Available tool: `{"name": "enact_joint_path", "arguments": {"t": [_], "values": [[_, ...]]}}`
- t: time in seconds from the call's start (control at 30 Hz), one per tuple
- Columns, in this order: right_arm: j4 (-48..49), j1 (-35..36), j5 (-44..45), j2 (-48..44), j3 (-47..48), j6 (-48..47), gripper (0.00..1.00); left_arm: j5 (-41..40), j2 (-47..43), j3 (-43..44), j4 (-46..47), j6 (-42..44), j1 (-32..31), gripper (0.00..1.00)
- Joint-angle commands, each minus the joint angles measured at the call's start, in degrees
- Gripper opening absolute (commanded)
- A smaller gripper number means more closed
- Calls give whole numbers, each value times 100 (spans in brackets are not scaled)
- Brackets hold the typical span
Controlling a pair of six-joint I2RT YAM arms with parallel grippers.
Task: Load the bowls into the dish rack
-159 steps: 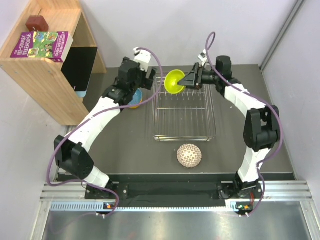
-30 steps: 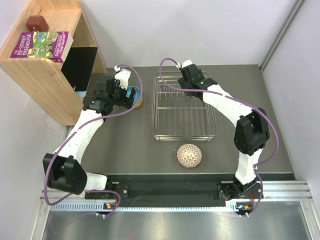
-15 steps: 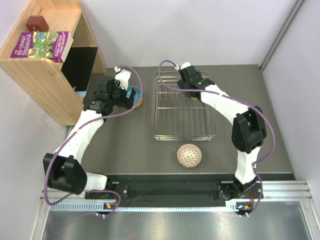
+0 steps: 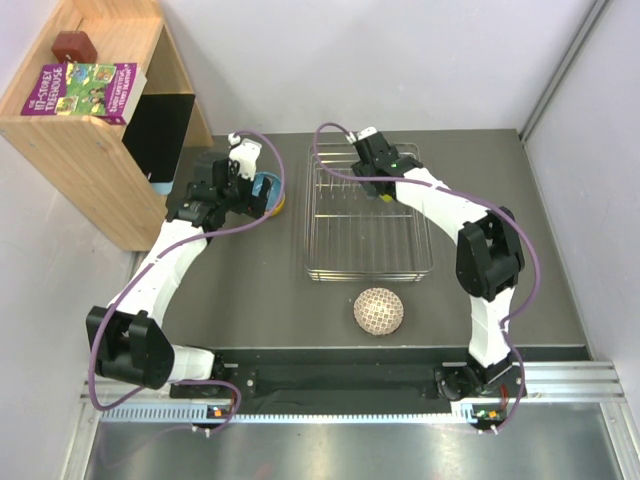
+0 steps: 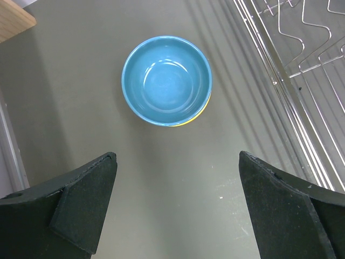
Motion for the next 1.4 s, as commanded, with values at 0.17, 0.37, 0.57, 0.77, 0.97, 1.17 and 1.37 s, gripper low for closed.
{"name": "enact_joint_path", "arguments": {"t": [0.17,0.37,0.57,0.77,0.97,1.17,1.37], "values": [[20,84,-228,84,479,64,40,84,-231,-5,253,-94,32,99],[-25,172,-316,127,506,-24,63,75,-248,-23,253,-103,50,99],[-51,233,-334,163,523,-68,76,93,-240,-23,270,-103,58,99],[-60,259,-281,207,549,-95,88,110,-248,-31,271,-111,76,99],[-138,277,-290,198,655,-95,90,119,-231,-5,262,-120,76,99],[-183,312,-351,58,673,-112,92,128,-213,21,253,-138,85,99],[-174,339,-325,-109,664,-112,93,146,-213,21,227,-164,85,99]]}}
